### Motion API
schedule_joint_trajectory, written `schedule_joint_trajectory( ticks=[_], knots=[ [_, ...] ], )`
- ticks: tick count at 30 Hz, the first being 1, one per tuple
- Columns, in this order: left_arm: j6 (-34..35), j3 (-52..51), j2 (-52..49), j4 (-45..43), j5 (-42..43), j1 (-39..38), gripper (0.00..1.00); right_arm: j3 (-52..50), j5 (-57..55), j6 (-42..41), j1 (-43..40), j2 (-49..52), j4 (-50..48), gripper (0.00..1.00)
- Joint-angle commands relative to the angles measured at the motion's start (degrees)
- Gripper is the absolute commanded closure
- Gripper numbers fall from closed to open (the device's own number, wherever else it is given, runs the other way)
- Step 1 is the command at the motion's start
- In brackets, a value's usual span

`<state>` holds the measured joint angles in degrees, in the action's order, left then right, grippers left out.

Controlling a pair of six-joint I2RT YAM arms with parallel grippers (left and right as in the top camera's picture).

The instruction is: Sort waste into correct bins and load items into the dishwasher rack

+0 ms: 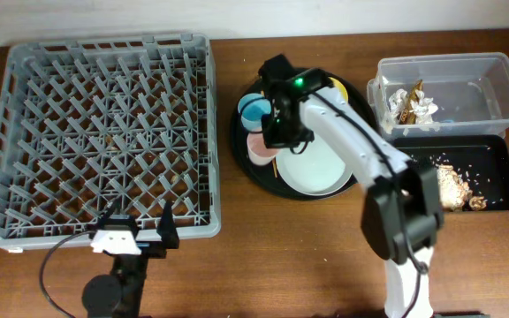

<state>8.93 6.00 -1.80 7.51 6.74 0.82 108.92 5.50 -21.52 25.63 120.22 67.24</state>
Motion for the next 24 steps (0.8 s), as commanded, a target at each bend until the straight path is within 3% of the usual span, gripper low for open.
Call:
schedule_joint_trajectory(
  ticks=[1,7,12,16,19,20,22,24],
  knots=[
    [11.1,7.2,-6.5,1.8,5.6,0.1,0.01,3.3,3.7,0.5,-3.1,-11.6,0.0,0.96],
    [14.0,25.7,-36.8,2.3,20.6,0.1,0.01,3.1,27.0,8.0,-10.4,-16.7,-0.3,0.96],
    [14.4,42.6,-60.8,1.1,36.7,0.1,0.01,1.5,33.9,9.3,-12.4,-16.6,-2.1,0.96],
    [33.0,48.8,-76.2,-9.0,54.0,0.1,0.01,1.4,38.9,12.7,-13.7,-16.6,-1.9,0.96],
    [47.6,48.8,-81.3,-11.3,55.8,0.1,0.01,-0.4,42.4,14.9,-14.2,-16.2,-2.1,0.96],
    [53.5,48.8,-83.0,-10.8,60.5,0.1,0.01,-1.7,44.3,15.8,-14.3,-15.9,-2.7,0.96],
    [59.4,48.8,-85.3,-10.2,63.4,0.1,0.01,-7.0,51.0,16.8,-14.7,-15.6,-7.8,0.96],
    [60.3,48.8,-86.1,-10.2,65.0,0.1,0.01,-12.6,58.3,16.6,-15.2,-15.6,-15.2,0.96]
  ],
)
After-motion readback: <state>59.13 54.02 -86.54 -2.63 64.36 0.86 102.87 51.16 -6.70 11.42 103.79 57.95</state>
